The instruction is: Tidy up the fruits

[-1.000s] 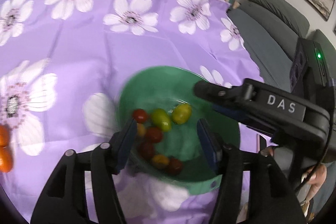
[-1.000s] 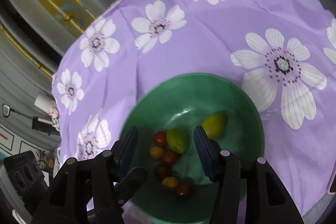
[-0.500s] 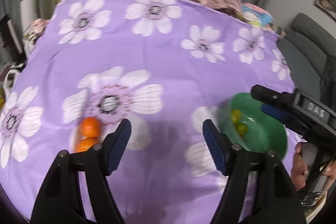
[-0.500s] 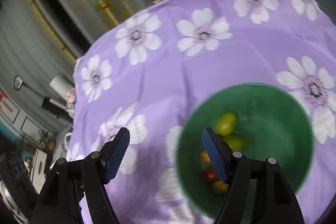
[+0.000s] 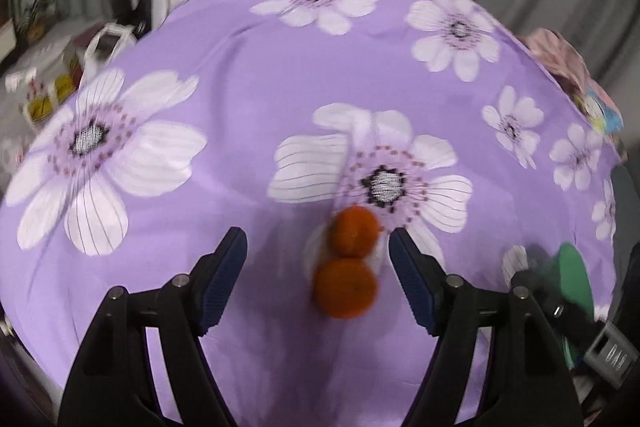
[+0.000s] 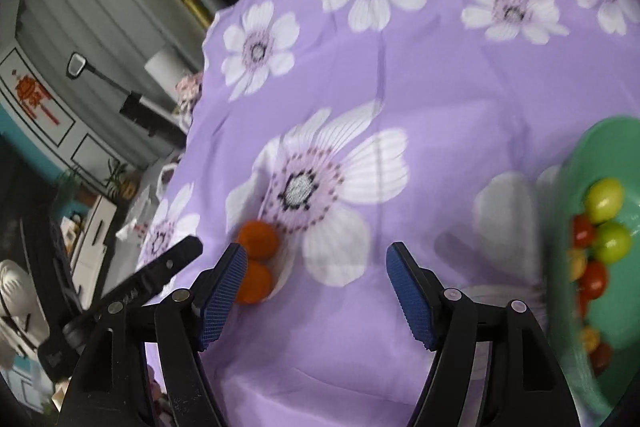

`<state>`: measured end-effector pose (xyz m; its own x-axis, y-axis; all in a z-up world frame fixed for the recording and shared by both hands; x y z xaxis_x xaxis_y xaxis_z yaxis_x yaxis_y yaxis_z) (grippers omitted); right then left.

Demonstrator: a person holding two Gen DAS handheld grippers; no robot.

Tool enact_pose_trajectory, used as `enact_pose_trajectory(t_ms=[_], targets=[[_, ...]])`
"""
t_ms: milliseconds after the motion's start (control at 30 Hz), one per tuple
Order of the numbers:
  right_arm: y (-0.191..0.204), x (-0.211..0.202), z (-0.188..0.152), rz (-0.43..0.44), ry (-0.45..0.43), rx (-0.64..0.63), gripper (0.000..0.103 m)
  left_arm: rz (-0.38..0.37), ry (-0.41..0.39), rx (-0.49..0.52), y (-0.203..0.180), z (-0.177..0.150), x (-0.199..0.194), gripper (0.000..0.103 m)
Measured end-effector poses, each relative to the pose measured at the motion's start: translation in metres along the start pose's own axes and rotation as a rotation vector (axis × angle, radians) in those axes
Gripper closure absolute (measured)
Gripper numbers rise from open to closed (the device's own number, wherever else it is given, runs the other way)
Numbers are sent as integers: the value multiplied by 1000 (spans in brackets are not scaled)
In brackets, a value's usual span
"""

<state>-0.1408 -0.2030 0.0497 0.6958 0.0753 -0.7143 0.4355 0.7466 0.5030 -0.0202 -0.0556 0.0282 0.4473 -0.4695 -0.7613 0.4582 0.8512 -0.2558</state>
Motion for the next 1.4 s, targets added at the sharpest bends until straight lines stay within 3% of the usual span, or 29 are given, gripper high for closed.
enact_pose_trajectory(t_ms=[267,333,467,633,733,867,1033,1233,1400], targets=[[29,53,-23,73,131,11,31,5,-3,-61,18,3,-2,29],[36,62,-27,73,152,-1,38,8,-4,-79,23,3,-2,29],[49,76,-32,53,168,-46,45,5,1,-90,25,4,0,29],[52,93,-38,14,200,-90,46,1,8,-80,22,3,0,30],[53,96,-41,52,220,-83,54,-4,7,-72,20,3,1,30],[52,86,-41,-9,188,-112,55,-2,8,-57,16,1,2,30],[28,59,-35,-39,225,-27,55,-13,5,-3,2,-1,3,30],[-20,35,-29,-156,239,68,55,-17,5,68,-19,-8,6,31],[-42,32,-29,-166,250,118,55,-43,22,114,-36,-17,11,31]])
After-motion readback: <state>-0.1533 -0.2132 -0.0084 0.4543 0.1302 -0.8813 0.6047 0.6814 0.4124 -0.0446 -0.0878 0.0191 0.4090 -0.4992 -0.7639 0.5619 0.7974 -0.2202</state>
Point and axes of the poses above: each gripper's, at about its wrist camera, not at the fingertips, and x roughly the way its jaws point, y to its left, z to its top, the point moved 6 cm from there along x, roughly the way its jaws point, and after that the axes turned 6 degrees about x, right-handed, at the moved point
